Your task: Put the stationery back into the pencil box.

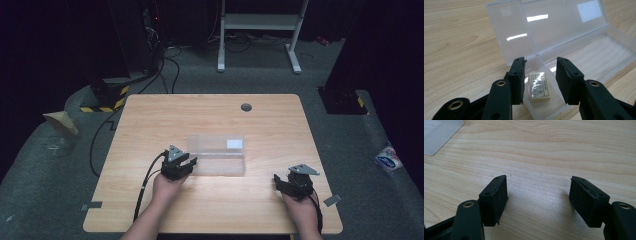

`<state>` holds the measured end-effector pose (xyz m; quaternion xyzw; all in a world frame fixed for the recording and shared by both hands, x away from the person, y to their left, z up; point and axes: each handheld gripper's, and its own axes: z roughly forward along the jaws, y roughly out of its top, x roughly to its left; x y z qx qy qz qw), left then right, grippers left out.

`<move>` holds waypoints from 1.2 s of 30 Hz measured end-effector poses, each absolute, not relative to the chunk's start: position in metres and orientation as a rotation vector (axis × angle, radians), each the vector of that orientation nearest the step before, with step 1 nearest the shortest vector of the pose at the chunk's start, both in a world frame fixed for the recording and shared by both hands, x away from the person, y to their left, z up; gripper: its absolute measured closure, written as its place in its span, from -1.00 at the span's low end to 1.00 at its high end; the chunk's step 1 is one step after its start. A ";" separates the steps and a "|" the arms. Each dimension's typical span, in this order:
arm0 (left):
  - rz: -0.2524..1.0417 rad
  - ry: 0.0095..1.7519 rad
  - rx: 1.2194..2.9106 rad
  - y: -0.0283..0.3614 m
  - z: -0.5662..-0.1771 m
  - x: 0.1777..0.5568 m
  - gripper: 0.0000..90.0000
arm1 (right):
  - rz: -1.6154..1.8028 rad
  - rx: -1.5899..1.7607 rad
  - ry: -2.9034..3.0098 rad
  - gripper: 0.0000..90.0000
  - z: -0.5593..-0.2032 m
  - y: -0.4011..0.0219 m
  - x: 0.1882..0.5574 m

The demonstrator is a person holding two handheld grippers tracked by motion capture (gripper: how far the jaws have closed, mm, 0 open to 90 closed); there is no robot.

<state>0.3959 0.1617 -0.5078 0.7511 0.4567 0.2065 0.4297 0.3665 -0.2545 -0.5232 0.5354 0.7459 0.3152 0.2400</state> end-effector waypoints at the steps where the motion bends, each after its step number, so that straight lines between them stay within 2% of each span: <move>1: 0.516 1.132 1.879 0.162 -0.508 0.395 0.34 | 0.865 1.465 2.039 -0.32 -0.523 -0.254 0.366; 21: 0.494 1.104 1.883 0.170 -0.504 0.391 0.25 | 0.865 1.463 2.042 -0.32 -0.523 -0.255 0.366; 32: 0.492 1.176 1.862 0.205 -0.509 0.387 0.02 | 0.867 1.460 2.042 -0.31 -0.523 -0.255 0.367; 36: 0.511 1.207 1.907 0.227 -0.512 0.383 -0.09 | 0.865 1.462 2.043 -0.31 -0.523 -0.255 0.367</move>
